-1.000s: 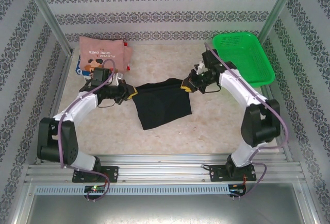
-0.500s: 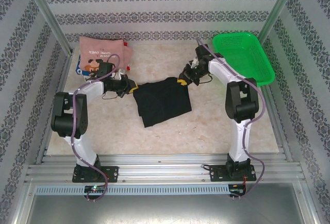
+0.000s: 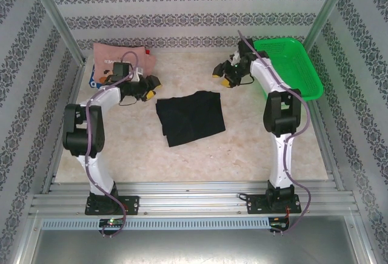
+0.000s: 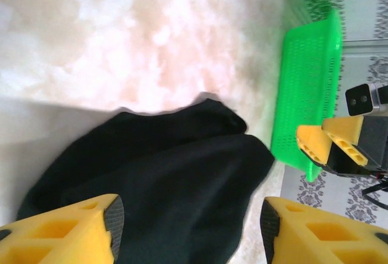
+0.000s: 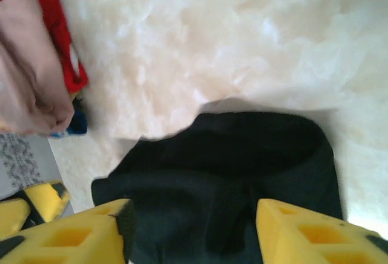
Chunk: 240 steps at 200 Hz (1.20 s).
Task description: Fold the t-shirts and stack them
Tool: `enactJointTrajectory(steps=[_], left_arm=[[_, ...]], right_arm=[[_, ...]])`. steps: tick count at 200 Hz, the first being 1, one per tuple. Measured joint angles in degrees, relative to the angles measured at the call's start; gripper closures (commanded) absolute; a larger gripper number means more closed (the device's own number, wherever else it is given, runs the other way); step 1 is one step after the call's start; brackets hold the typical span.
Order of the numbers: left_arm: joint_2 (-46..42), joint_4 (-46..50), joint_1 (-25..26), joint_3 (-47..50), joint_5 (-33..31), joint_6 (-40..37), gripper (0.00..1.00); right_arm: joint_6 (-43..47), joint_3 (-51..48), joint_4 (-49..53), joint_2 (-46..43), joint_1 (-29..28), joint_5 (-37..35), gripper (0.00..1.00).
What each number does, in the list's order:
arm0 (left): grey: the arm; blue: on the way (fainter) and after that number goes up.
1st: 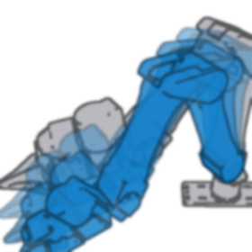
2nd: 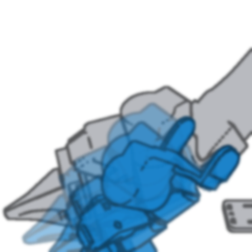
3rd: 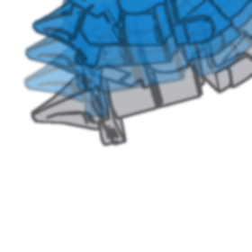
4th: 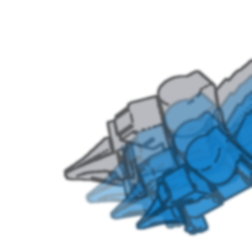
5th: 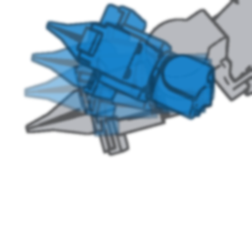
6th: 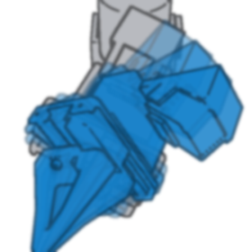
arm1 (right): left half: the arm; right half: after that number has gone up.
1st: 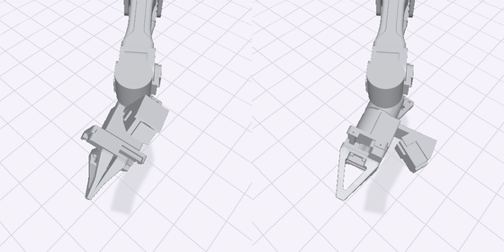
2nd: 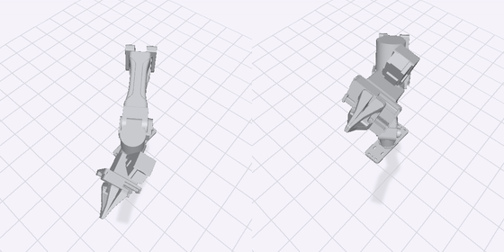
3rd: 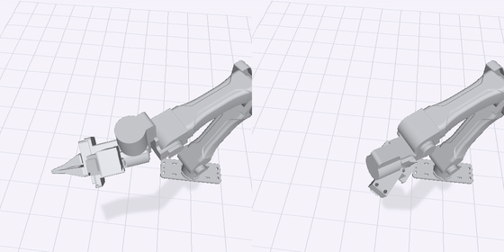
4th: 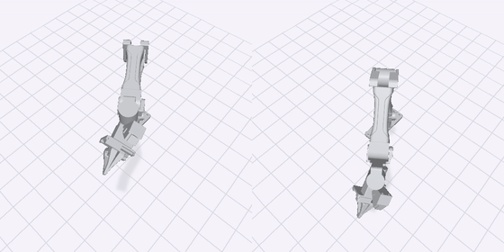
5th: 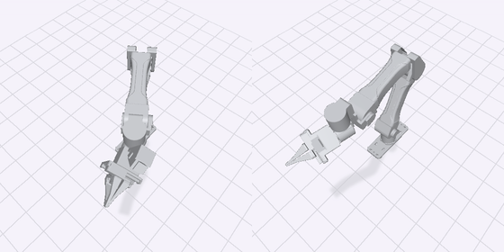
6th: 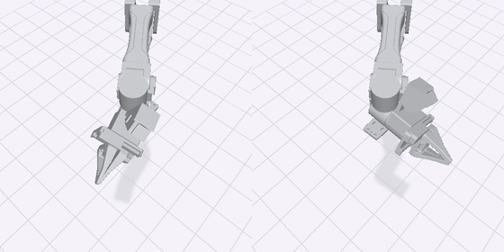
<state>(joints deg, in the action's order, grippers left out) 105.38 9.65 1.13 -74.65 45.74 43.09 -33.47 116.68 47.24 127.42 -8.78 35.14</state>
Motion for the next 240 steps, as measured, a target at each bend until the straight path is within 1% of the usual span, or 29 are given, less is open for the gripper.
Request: enactJointTrajectory(steps=[12,17,30,49,63,81,101,133,144,157,185,207,227,240], left_arm=[[-5.88,0.92,0.15,2.36,-0.92,-0.17,0.33],[-8.52,1.68,0.26,3.65,-1.33,-0.31,0.33],[-15.74,3.52,0.83,7.91,-2.51,-1.05,0.33],[-24.33,4.96,2.23,16.37,-3.8,-1.49,0.33],[-27.71,4.92,3.06,23.3,-4.39,-0.72,0.34],[-27.89,3.96,4.2,30.01,-5.84,0.72,0.34],[-26.4,2.08,6.08,32.92,-7.67,1.88,0.34],[-23.41,-8.63,7.52,35.19,-10.05,5.18,0.34],[-22.45,-12.09,7.52,36.04,-10.97,6.43,0.34],[-21.27,-14.73,7.82,36.15,-12.22,7.39,0.36],[-20.26,-14.82,9.01,32.72,-14.99,7.41,0.43],[-20.28,-11.17,9.92,26.14,-18.4,5.57,0.49],[-20.09,-9.18,11.43,20.09,-19.74,4.31,0.58],[-18.84,-9.27,12.81,16.79,-19.65,4.15,0.65]], right_arm=[[2.32,-2.93,0.55,-5.05,-0.83,-1.01,0.34],[3.52,-5.22,0.46,-7.85,-1.31,-1.33,0.29],[5.57,-13.0,-0.57,-15.91,-3.13,-1.51,0.23],[7.15,-25.18,-3.93,-26.71,-7.19,-1.27,0.22],[7.1,-31.08,-6.27,-30.18,-9.97,-0.96,0.26],[5.86,-35.58,-9.7,-29.16,-11.39,0.59,0.26],[3.06,-38.36,-14.53,-25.31,-11.19,1.53,0.26],[-1.95,-38.34,-23.34,-19.93,-11.1,3.93,0.26],[-3.17,-37.44,-24.92,-18.29,-11.1,4.42,0.28],[-4.26,-35.21,-25.35,-16.11,-11.08,4.5,0.3],[-5.11,-33.16,-24.92,-14.62,-10.43,4.33,0.31],[-5.14,-33.27,-22.58,-15.41,-9.31,3.23,0.32],[-4.63,-34.32,-20.57,-17.35,-8.15,2.8,0.41],[-4.5,-35.58,-20.33,-18.8,-7.69,2.8,0.5]])
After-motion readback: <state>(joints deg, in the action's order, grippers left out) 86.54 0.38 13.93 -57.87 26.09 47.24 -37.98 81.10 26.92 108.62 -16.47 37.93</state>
